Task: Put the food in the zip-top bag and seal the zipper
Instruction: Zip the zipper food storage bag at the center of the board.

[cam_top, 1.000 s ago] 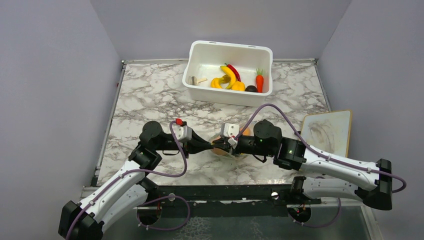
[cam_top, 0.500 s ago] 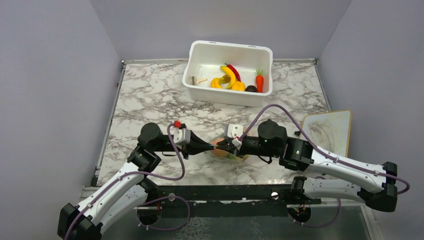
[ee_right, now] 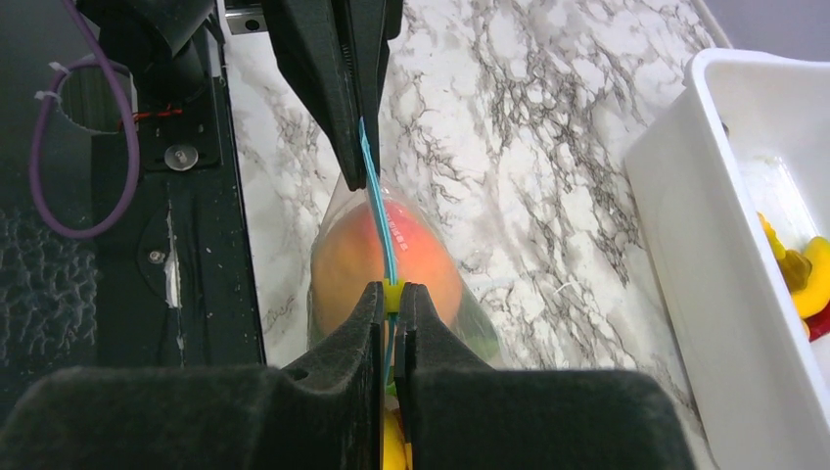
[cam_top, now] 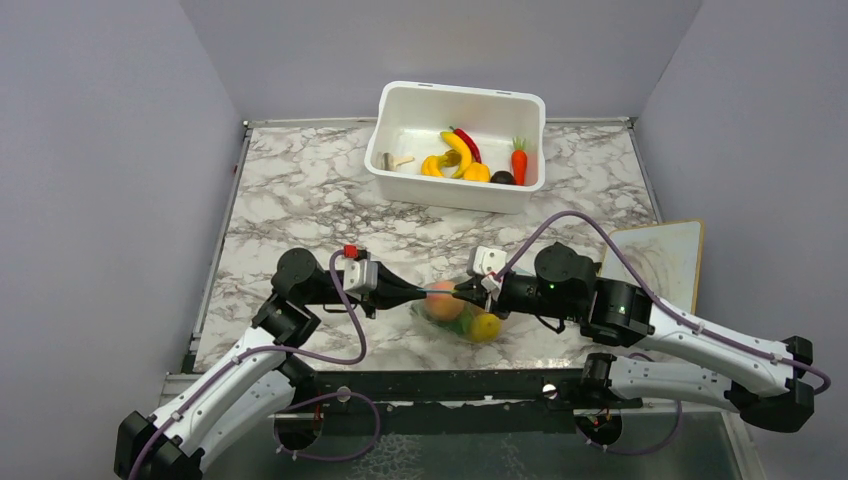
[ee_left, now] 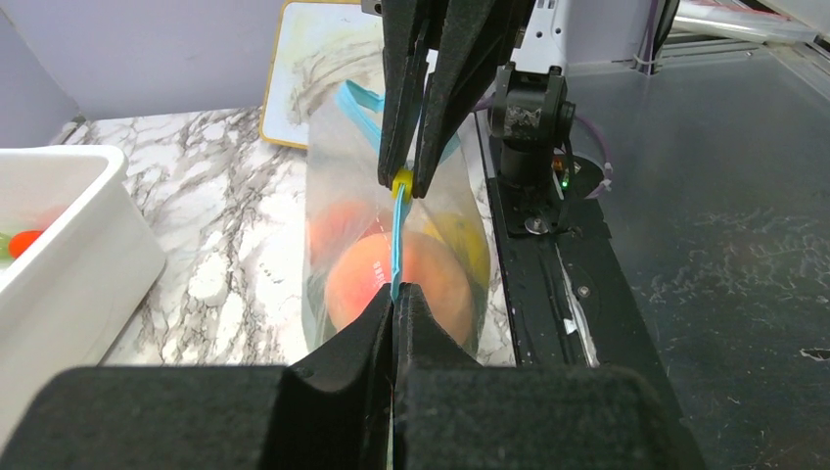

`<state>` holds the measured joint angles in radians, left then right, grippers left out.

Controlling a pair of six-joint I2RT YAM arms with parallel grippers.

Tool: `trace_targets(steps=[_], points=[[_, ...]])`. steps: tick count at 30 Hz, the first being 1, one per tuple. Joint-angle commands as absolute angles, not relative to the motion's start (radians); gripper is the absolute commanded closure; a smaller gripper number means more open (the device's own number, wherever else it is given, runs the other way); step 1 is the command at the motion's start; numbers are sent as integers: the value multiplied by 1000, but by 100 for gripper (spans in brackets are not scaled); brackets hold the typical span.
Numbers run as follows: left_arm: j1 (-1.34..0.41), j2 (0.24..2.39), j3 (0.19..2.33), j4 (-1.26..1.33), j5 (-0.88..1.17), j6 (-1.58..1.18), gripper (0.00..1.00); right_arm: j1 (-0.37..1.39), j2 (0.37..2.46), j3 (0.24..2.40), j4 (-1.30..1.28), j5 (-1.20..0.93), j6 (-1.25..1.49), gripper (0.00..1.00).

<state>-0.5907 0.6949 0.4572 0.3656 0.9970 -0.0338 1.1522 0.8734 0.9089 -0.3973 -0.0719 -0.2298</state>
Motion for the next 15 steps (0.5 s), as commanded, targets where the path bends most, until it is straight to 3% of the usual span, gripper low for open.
trace_targets(steps=[1,3,9,15], points=[[-584,671,456,397,983,-14,100,1149,846,947,-520,-11,-203,99],[-584,674,457,397,985,-15,100,1149,850,942,-507,-38,-189,98],[-584,682,458,397,992,-15,100,1149,895,943,-440,-111,-174,74],[-584,678,454,397,996,-14,100,1149,944,957,-415,-110,-195,74]])
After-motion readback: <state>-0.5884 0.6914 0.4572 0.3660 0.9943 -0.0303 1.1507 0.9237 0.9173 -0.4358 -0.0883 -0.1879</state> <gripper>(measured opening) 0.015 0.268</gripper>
